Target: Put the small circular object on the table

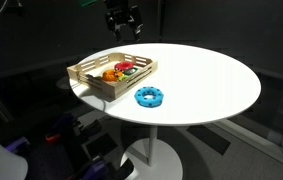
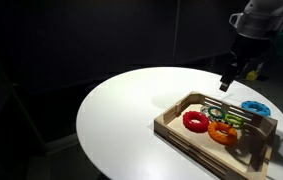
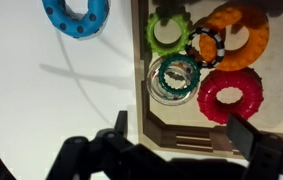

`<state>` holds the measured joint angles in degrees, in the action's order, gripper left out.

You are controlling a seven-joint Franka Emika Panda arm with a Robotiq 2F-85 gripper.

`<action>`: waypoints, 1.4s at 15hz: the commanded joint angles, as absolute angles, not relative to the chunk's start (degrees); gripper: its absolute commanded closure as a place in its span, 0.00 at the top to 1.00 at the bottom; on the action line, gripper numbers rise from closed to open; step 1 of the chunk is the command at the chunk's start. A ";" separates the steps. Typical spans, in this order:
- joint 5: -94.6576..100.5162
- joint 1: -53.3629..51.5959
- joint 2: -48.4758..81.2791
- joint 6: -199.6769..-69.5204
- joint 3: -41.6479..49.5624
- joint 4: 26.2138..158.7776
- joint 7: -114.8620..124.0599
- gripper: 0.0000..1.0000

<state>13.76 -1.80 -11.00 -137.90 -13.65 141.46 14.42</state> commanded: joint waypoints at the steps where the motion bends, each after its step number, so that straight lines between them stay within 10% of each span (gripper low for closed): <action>1: 14.37 -2.43 -7.56 -139.82 -11.42 140.62 13.95 1.00; 21: 6.69 -6.27 6.41 -144.99 -7.61 136.55 13.63 1.00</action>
<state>7.24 -5.41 5.24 -145.16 -8.71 137.95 14.31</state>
